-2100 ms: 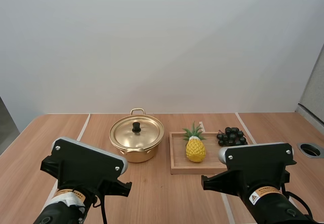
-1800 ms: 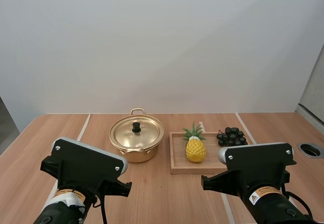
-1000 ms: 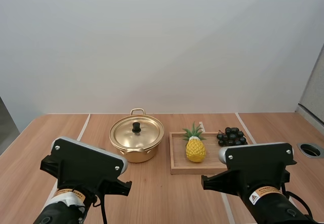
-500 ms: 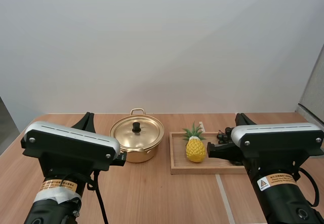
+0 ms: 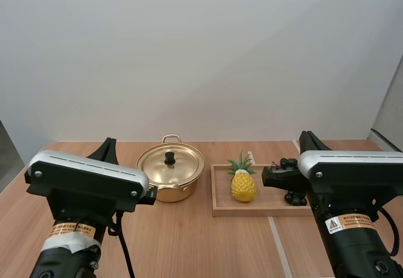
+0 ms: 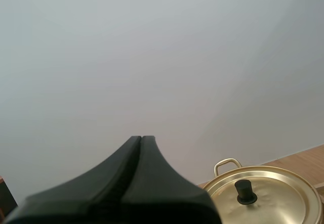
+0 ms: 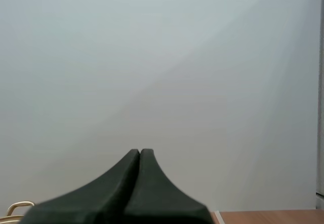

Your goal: Open the pot, put the grape inside, and close it

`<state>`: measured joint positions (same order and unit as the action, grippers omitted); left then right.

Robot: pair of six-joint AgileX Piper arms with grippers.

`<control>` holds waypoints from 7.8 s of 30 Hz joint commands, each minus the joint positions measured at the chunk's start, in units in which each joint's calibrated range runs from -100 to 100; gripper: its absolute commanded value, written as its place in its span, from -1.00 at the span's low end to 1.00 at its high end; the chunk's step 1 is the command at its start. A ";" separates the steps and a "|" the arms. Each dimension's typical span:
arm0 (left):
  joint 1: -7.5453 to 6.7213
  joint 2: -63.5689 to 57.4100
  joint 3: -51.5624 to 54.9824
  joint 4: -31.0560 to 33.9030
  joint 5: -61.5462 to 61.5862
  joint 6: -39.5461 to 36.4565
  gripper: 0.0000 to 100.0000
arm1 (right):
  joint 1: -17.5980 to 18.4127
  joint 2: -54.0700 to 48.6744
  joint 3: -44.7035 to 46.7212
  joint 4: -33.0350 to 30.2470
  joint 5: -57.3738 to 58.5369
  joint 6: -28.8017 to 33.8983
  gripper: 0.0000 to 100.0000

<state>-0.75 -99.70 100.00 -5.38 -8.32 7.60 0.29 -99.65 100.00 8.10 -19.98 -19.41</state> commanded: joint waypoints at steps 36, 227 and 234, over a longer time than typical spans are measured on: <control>0.02 20.59 -57.59 -7.71 14.22 -4.74 -1.00 | -0.43 24.64 -74.87 -6.60 68.78 -3.35 -1.00; 0.02 71.49 -84.07 -20.67 51.26 10.41 -0.96 | -0.49 62.34 -76.77 -30.30 117.85 17.95 1.00; 0.02 61.93 -88.55 -19.85 49.44 10.41 -0.97 | -0.49 62.34 -76.77 -26.08 114.95 12.75 1.00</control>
<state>-0.75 -34.88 13.02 -25.81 44.37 18.54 0.05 -36.95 23.07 -20.02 96.22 -3.91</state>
